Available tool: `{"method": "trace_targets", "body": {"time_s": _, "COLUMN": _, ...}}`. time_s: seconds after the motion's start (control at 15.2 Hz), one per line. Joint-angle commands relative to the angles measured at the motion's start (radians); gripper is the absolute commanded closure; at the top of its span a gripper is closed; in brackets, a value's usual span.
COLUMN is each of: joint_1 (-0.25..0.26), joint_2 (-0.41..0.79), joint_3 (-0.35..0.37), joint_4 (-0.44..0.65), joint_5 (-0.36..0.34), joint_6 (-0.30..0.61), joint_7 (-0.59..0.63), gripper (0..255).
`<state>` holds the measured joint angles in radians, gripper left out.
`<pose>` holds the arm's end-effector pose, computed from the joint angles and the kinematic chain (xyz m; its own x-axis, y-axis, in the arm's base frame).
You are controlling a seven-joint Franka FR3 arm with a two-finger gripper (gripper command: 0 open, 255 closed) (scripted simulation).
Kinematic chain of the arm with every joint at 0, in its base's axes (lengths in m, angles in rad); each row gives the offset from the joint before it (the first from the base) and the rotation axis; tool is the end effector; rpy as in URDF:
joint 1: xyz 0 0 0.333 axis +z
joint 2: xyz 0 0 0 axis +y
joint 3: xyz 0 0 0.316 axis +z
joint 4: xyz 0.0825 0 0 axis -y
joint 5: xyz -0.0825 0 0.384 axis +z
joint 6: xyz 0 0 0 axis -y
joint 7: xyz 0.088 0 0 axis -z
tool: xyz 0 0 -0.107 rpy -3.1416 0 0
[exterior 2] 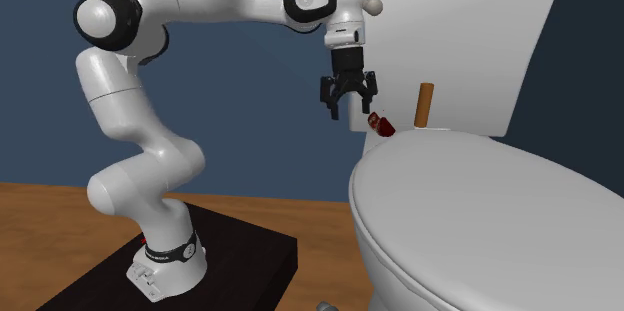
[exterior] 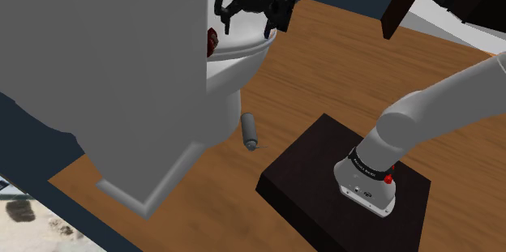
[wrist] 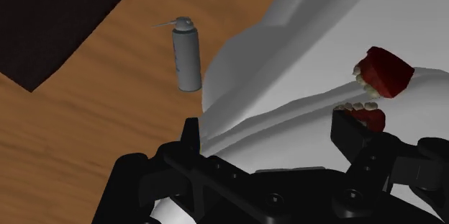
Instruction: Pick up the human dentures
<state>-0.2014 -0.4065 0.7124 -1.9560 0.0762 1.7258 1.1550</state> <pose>0.3797 0.2820 0.6040 0.7593 -0.6184 0.2027 -0.6310 -0.7757 -0.0027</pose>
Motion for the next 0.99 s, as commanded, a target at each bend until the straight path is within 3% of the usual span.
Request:
{"method": "trace_targets", "body": {"time_s": 0.0, "joint_1": -0.042, "joint_2": 0.084, "joint_3": 0.074, "joint_4": 0.082, "joint_5": -0.045, "joint_6": 0.001, "joint_7": 0.121, "gripper": 0}}
{"method": "trace_targets", "body": {"time_s": 0.26, "joint_1": -0.105, "joint_2": 0.308, "joint_3": 0.25, "joint_4": 0.273, "joint_5": -0.221, "joint_6": -0.031, "joint_7": 0.394, "gripper": 0}}
{"method": "trace_targets", "body": {"time_s": 0.92, "joint_1": -0.095, "joint_2": 0.297, "joint_3": 0.24, "joint_4": 0.163, "joint_5": -0.215, "joint_6": 0.071, "joint_7": 0.412, "gripper": 0}}
